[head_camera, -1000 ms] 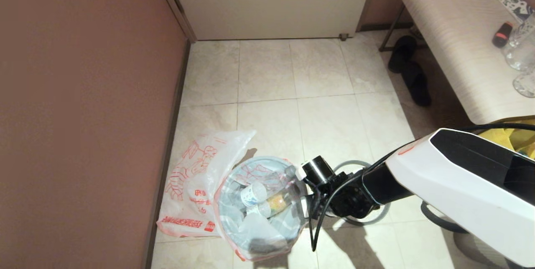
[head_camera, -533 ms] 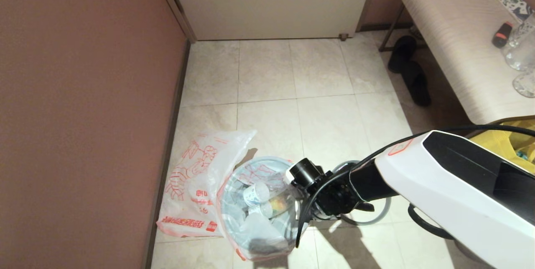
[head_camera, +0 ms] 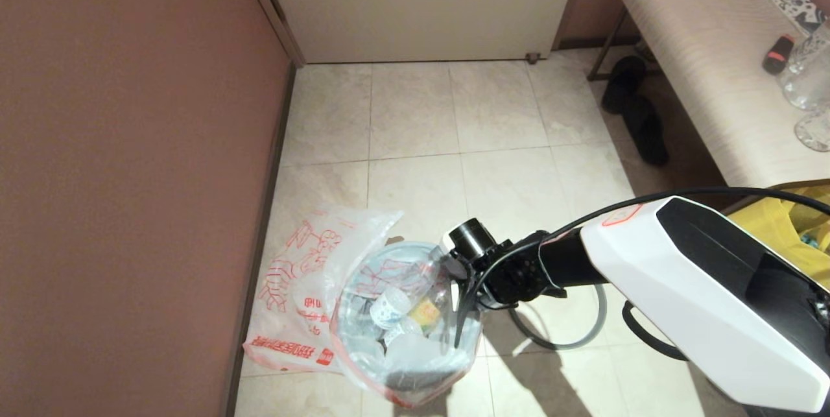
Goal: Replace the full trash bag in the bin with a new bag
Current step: Place the trash bag on the floor
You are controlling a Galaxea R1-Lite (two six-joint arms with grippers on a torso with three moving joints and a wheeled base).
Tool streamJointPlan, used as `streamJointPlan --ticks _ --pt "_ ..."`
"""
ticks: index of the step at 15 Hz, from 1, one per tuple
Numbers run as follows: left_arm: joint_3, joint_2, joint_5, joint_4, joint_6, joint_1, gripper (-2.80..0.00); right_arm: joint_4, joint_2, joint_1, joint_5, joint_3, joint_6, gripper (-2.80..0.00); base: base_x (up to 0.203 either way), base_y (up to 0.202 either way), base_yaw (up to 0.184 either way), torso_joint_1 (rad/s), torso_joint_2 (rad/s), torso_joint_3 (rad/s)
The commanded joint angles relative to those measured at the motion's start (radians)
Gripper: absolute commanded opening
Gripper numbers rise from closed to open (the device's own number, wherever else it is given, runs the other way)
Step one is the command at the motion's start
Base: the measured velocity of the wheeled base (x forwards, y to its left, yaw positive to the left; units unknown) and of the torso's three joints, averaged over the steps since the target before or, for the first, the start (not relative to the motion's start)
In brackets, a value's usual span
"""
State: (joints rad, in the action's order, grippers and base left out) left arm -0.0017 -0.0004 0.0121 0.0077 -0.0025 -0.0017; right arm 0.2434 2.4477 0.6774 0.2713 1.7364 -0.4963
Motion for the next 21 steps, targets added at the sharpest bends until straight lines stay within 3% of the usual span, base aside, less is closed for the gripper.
streamJointPlan --ticks 1,7,13,21 --pt "0.0 0.0 0.0 0.0 -0.001 0.0 -2.8 -0.002 -0.001 -0.025 0.003 0.046 0.031 -2.8 0.0 0.0 0.0 0.0 0.0 0.0" --pt "0.0 0.0 0.0 0.0 -0.001 0.0 -2.8 -0.003 -0.015 -0.041 0.074 0.076 0.18 -2.8 0.0 0.0 0.0 0.0 0.0 0.0" --pt "0.0 0.0 0.0 0.0 -0.001 0.0 -2.8 0.005 -0.077 -0.064 0.094 0.04 0.2 -2.8 0.0 0.0 0.0 0.0 0.0 0.0" --pt "0.0 0.0 0.0 0.0 -0.001 0.0 -2.8 -0.003 -0.031 -0.171 0.093 0.025 0.269 -2.8 0.0 0.0 0.0 0.0 0.0 0.0"
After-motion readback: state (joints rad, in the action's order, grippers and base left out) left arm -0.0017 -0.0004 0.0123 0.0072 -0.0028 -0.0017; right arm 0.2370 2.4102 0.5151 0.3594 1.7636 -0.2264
